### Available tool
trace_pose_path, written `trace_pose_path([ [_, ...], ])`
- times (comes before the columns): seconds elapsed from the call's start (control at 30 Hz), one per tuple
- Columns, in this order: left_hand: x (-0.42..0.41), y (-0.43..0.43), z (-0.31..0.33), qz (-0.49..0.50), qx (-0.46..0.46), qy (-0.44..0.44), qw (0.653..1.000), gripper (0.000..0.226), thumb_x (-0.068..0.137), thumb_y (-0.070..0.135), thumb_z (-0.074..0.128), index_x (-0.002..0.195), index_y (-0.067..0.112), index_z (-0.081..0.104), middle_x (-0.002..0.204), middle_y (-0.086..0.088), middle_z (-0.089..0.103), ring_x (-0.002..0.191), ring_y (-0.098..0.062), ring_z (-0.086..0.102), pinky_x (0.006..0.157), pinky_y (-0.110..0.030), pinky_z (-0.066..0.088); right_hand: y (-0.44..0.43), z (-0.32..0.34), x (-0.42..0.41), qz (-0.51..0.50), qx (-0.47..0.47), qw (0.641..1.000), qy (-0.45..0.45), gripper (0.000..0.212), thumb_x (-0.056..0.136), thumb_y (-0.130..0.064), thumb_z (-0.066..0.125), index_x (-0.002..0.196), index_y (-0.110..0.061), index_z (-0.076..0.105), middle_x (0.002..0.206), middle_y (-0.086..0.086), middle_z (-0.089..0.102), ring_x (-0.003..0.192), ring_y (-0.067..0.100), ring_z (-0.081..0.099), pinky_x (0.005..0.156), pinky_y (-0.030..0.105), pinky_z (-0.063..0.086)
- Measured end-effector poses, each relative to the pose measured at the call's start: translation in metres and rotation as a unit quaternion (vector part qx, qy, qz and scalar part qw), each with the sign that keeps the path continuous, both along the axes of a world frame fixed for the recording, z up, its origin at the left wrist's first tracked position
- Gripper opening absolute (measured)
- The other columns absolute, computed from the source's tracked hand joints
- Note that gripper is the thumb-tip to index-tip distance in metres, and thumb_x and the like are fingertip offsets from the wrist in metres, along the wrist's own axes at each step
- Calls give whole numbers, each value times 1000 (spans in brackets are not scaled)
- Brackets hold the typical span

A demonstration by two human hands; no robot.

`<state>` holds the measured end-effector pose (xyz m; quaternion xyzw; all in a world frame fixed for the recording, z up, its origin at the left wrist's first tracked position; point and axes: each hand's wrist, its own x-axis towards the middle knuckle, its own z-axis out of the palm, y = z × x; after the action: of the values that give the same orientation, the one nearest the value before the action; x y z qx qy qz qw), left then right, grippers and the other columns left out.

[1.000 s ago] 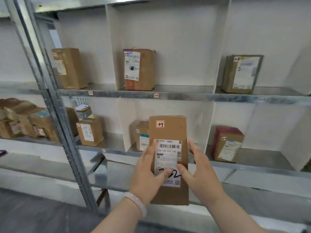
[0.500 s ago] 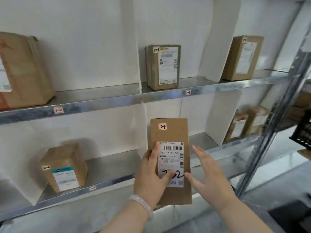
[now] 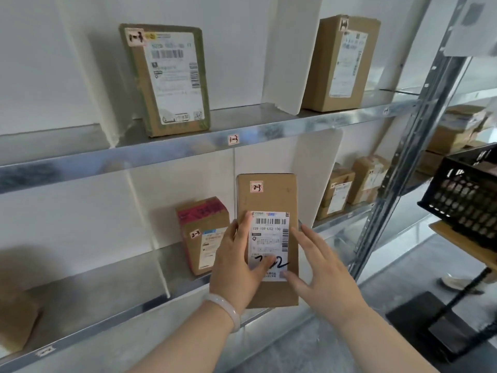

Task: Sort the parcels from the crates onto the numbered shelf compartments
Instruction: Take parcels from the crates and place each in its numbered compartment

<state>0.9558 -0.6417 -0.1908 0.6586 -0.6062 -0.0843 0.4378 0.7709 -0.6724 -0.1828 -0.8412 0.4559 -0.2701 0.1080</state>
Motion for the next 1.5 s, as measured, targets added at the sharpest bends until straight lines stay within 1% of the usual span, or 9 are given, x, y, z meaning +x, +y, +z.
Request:
trace_pose_path([
  [0.3, -29, -117, -20, 132, -1, -37, 991, 105, 84, 45, 71, 145, 56, -12, 154, -2, 32, 137, -20, 39, 109, -37, 42, -126, -16, -43, 84, -12, 996, 26, 79, 88, -60, 48, 135, -64, -16, 155, -27, 2, 143, 8, 24, 106, 28, 36],
  [0.43, -33, -153, -30, 168, -7, -29, 985, 99, 84, 35, 74, 151, 46, 1, 150, -8, 35, 134, -22, 41, 110, -34, 37, -165, -34, -45, 123, -18, 992, 20, 67, 87, -69, 29, 142, -58, -7, 152, -28, 3, 137, 8, 34, 99, 26, 39],
  [0.57, -26, -180, -49, 174, -5, -16, 985, 109, 86, 31, 74, 148, 54, -13, 154, -9, 27, 140, -20, 31, 114, -23, 21, -195, -51, -41, 160, 5, 987, 8, 66, 88, -69, 29, 146, -53, 3, 154, -24, 13, 137, 9, 36, 98, 30, 42],
  [0.73, -23, -198, -73, 181, -20, 77, 980, 116, 86, 29, 75, 135, 69, -23, 157, 7, 19, 144, -11, 25, 116, -32, 29, -219, -68, -33, 183, -2, 983, 4, 65, 90, -67, 31, 144, -56, -4, 152, -33, 2, 134, -10, 16, 98, 20, 33],
  [0.9, -24, -205, -100, 202, 4, 167, 965, 121, 76, 33, 84, 147, 58, -10, 154, 5, 33, 143, -13, 35, 111, -49, 42, -226, -83, -32, 184, 19, 983, -4, 68, 90, -61, 35, 148, -50, 2, 155, -20, 19, 136, 10, 39, 94, 27, 43],
  [1.1, -22, -207, -126, 226, 6, 237, 945, 104, 66, 37, 91, 149, 23, 29, 133, 1, 58, 124, -17, 58, 93, -48, 55, -228, -92, -33, 180, 33, 983, 13, 67, 92, -64, 34, 150, -45, 7, 152, -22, 22, 134, 12, 42, 93, 24, 37],
  [1.27, -27, -215, -121, 201, -6, 257, 945, 91, 71, 16, 89, 145, 25, 36, 128, 4, 61, 122, -14, 59, 91, -43, 58, -231, -94, -29, 188, 54, 980, 31, 66, 90, -66, 28, 149, -44, 11, 156, -17, 21, 136, 14, 40, 98, 31, 41],
  [1.4, -26, -218, -118, 195, 3, 266, 944, 87, 73, 17, 87, 144, 24, 37, 128, 8, 61, 123, -11, 58, 92, -42, 58, -232, -96, -27, 184, 57, 980, 45, 68, 89, -71, 20, 150, -42, 15, 157, -16, 23, 137, 14, 38, 100, 38, 46],
  [1.5, -26, -211, -111, 194, 6, 243, 950, 91, 73, 21, 87, 147, 28, 34, 131, 11, 59, 126, -9, 55, 98, -40, 54, -229, -92, -26, 171, 55, 983, 39, 67, 90, -66, 33, 149, -37, 23, 154, -10, 33, 134, 19, 44, 100, 42, 46],
])
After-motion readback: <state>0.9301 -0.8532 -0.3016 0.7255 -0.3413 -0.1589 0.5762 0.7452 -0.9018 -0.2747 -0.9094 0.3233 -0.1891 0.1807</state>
